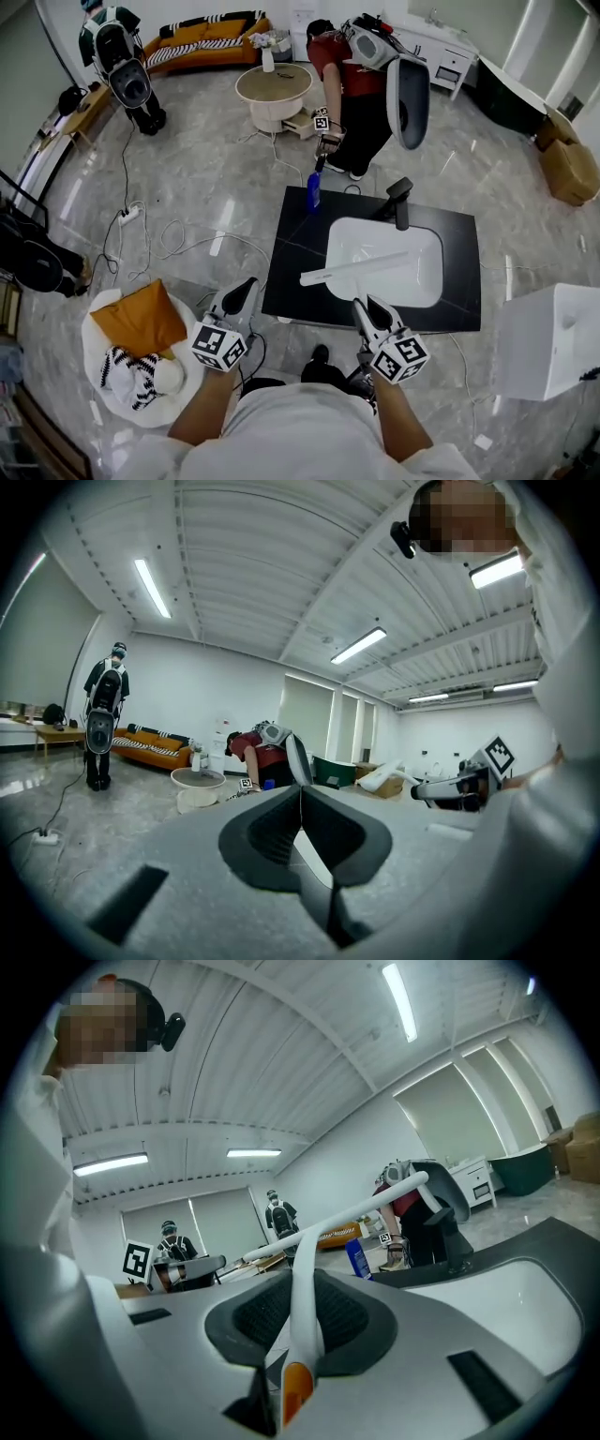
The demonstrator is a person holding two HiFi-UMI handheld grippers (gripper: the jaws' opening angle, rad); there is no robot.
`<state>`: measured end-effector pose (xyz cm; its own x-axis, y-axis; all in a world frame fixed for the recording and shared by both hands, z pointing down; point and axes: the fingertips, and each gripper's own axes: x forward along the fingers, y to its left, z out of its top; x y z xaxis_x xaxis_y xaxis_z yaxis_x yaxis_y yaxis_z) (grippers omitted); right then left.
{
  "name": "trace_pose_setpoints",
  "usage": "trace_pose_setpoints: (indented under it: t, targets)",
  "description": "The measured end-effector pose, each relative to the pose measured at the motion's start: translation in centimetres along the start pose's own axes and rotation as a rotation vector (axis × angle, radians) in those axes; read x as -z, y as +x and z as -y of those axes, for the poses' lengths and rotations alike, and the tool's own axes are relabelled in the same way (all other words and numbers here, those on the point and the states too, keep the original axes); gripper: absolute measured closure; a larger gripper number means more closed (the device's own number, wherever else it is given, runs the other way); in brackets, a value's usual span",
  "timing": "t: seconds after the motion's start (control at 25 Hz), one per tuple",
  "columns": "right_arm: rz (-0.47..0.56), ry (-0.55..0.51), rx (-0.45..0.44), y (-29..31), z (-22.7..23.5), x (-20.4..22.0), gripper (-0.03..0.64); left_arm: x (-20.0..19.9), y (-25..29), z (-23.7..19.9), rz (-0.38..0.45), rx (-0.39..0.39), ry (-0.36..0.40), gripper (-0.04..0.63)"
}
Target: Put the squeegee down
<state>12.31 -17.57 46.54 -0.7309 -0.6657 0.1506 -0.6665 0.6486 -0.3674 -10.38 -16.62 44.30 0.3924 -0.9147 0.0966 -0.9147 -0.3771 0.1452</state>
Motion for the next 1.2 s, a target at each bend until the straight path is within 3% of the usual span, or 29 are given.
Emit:
trace_pose_setpoints:
  t: [0.2, 0.52, 1.2]
  targets:
    - [0.004, 0.016, -0.041, 2.3, 2.7, -0.8, 0.540, -0.8, 2.5, -0.8, -0.001, -0.035, 0.014, 0.578]
    - [-0.028, 0.065, -0.029, 6.2, 4.3, 0.5, 0.540, 0.6, 5.2, -4.5, -0.034, -0.036, -0.014, 0.578]
    - [-0.142, 0.212, 0.176, 18.9, 4.7, 5.0, 0.540, 4.3, 13.3, -16.9, -0.106, 0.148, -0.124, 0.578]
